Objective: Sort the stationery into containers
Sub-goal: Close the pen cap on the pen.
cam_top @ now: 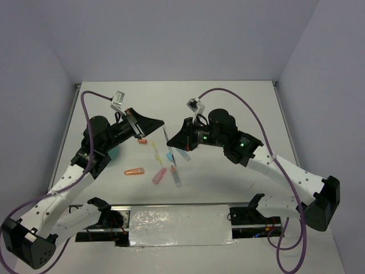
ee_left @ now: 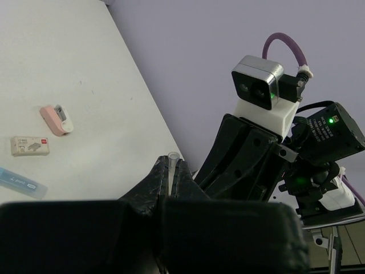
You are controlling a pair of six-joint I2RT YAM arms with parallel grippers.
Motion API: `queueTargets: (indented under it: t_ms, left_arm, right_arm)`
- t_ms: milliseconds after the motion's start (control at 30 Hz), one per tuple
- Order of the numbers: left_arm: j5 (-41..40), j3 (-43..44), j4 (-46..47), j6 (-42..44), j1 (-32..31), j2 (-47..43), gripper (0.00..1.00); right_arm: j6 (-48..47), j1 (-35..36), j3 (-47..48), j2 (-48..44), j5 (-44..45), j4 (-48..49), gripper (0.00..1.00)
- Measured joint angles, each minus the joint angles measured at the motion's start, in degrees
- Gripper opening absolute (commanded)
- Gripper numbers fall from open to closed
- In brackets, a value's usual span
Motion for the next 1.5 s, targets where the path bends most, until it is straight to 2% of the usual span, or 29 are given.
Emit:
queueTargets:
  t_ms: [367,567,733,1500]
  left_arm:
    - [-0.81,0.11,-2.54,0.66,-0.07,-1.42,0.0]
    - [-2.47,2.93,-6.12,1.75,-0.07,-1.09,0.0]
    - [-3.15,5.4,-5.73,1.9,-0.07,-0.15,0.0]
    - [-3.52,4.44,-6.78,3.34,-0.09,0.15,0.0]
  right_arm:
    - [-0.24,0.15,0.39,0.2,0.81,-0.09,0.0]
    - [-0.79,0.17,0.35,0.17,1.18,-0.07,0.0]
    - [-1.18,0.7,0.31,0.13,1.27,-0.24,0.0]
    - [-2.97,1.38,2.23,-0.31,2.27,-2.86,0.0]
